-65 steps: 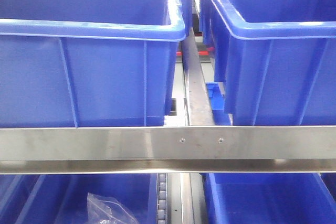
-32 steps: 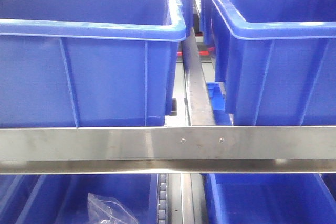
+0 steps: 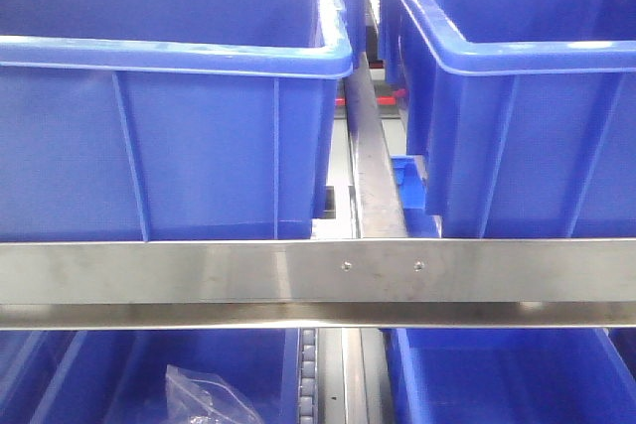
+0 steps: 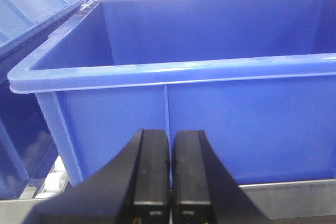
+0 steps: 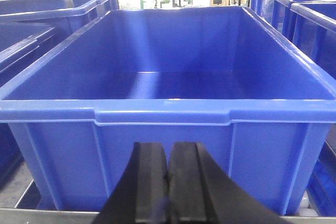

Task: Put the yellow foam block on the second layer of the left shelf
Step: 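Withdraw the open right gripper from the blue bin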

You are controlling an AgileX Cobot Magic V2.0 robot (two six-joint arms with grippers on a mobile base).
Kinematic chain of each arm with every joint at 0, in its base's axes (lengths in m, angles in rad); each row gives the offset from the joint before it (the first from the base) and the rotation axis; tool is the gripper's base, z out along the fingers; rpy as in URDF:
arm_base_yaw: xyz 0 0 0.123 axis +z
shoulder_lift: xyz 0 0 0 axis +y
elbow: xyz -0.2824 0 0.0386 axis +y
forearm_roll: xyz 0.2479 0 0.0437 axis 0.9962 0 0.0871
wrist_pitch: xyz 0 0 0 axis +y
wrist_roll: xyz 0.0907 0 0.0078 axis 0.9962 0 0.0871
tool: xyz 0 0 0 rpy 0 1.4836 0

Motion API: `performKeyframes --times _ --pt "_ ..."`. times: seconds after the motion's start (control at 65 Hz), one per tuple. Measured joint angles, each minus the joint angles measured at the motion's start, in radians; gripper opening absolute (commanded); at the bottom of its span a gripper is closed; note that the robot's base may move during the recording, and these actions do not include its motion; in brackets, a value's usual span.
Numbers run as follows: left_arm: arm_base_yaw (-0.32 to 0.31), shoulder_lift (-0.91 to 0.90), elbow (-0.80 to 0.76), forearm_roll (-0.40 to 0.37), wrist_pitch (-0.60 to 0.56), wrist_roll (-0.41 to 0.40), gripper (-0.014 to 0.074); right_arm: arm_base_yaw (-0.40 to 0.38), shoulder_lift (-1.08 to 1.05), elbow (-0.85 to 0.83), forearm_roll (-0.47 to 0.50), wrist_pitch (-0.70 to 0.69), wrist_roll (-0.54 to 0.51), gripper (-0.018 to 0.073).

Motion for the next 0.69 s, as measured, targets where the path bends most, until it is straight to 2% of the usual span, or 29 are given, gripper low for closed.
performKeyframes --times 0.692 --pt "0.000 0.000 0.000 0.000 0.000 0.000 0.0136 0.000 0.000 0.000 0.000 0.000 0.000 0.0055"
